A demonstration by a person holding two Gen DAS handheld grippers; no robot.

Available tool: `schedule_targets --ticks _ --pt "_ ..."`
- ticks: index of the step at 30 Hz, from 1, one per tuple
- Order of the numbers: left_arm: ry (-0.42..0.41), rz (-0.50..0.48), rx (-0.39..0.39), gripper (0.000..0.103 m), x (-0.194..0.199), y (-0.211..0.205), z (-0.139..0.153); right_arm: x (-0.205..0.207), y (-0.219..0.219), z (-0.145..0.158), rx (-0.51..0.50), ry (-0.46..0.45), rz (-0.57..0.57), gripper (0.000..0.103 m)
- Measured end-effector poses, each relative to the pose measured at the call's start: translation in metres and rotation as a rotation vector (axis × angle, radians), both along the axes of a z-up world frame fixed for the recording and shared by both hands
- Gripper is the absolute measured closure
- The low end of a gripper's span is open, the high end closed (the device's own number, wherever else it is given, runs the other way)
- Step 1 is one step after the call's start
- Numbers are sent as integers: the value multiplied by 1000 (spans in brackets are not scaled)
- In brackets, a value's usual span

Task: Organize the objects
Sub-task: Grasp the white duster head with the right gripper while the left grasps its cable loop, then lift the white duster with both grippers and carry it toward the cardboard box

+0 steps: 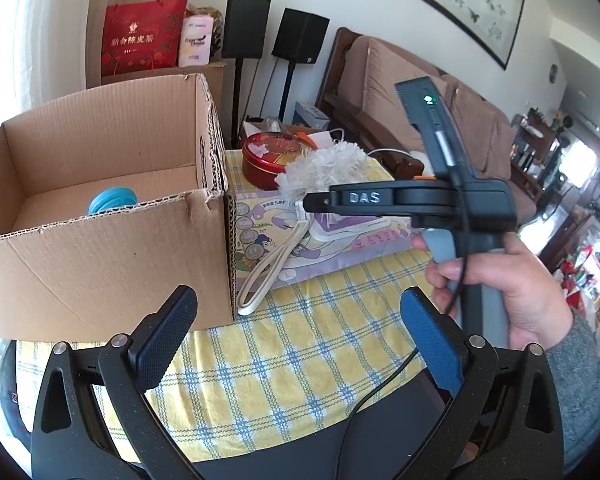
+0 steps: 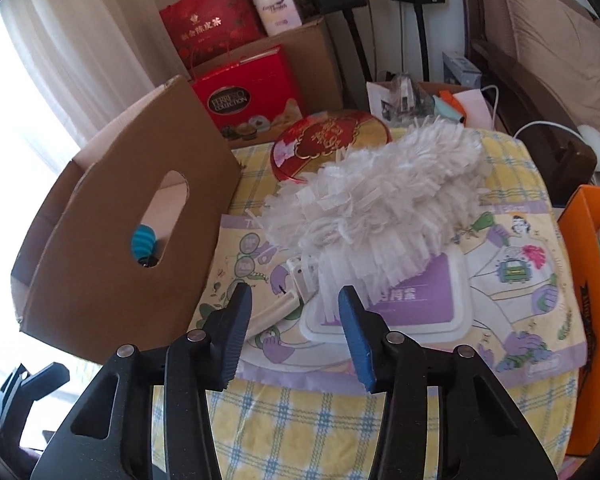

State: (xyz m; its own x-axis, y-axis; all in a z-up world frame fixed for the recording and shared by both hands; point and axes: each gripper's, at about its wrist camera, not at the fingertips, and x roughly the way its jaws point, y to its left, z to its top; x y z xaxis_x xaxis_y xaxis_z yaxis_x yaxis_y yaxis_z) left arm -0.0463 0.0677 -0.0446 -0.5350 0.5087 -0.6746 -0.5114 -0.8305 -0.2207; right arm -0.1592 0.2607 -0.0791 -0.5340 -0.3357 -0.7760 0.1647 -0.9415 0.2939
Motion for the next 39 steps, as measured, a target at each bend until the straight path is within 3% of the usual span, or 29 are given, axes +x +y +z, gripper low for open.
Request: schedule_targets --ticks 12,13,15,16,25,31,34,39 --pt "-35 -5 12 1 -3 -1 -5 -17 -19 -18 87 27 9 57" --pt "-40 -3 14 1 -4 -2 -5 -18 -21 -20 95 28 7 59" --pt "-46 0 18 1 -4 -3 -5 -20 -22 -24 106 40 -3 78" --pt "-46 1 17 1 -4 -3 -5 -20 -22 -26 105 41 -7 83" --pt "-53 -17 17 1 -1 -2 -4 -7 -10 -12 45 86 -18 85" --pt "-68 -48 39 2 1 0 1 23 -6 13 93 141 33 85" --pt "-104 -71 51 3 -2 4 0 37 1 16 79 124 49 86" --pt "-188 -139 61 14 -1 18 -9 53 10 13 52 103 63 86"
